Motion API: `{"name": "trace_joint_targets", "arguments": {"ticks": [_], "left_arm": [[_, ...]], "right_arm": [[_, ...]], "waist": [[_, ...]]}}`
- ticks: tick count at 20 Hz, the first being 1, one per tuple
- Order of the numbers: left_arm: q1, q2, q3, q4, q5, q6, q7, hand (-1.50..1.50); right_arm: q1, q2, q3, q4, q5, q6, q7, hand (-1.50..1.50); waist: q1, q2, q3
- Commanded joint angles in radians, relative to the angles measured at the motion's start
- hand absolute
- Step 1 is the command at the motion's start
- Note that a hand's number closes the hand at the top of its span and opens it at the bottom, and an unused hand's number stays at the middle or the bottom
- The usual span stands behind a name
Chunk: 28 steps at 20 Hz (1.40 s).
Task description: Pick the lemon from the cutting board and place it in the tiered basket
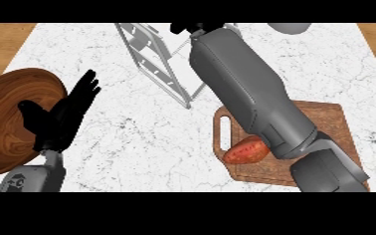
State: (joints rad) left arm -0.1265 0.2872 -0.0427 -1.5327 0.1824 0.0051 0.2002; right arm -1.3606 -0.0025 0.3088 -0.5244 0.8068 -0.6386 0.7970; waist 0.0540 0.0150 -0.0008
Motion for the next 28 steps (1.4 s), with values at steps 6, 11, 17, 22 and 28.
{"name": "trace_joint_targets", "arguments": {"ticks": [6, 11, 17, 22, 28], "left_arm": [[-0.002, 0.001, 0.007, 0.006, 0.002, -0.034, -0.007, 0.00], [0.015, -0.017, -0.003, 0.018, -0.024, -0.014, -0.024, 0.00], [0.028, -0.013, 0.019, -0.002, -0.015, -0.012, -0.018, 0.00], [0.049, -0.026, 0.026, 0.000, -0.019, 0.001, -0.018, 0.00], [0.064, -0.002, 0.067, 0.019, -0.009, -0.010, -0.015, 0.00]], "right_arm": [[-0.041, 0.002, -0.034, 0.101, -0.096, -0.161, -0.104, -1.50], [-0.094, 0.002, -0.113, 0.083, -0.168, -0.258, -0.092, -1.50], [0.011, 0.002, -0.233, -0.055, -0.289, -0.395, -0.257, -1.50], [0.038, -0.030, -0.311, -0.163, -0.320, -0.441, -0.301, -1.50], [0.166, -0.132, -0.323, -0.346, -0.280, -0.409, -0.244, -1.50]], "waist": [[0.012, 0.003, 0.000], [0.016, 0.003, 0.000], [-0.017, -0.003, 0.001], [-0.048, -0.013, 0.001], [-0.087, -0.028, 0.001]]}}
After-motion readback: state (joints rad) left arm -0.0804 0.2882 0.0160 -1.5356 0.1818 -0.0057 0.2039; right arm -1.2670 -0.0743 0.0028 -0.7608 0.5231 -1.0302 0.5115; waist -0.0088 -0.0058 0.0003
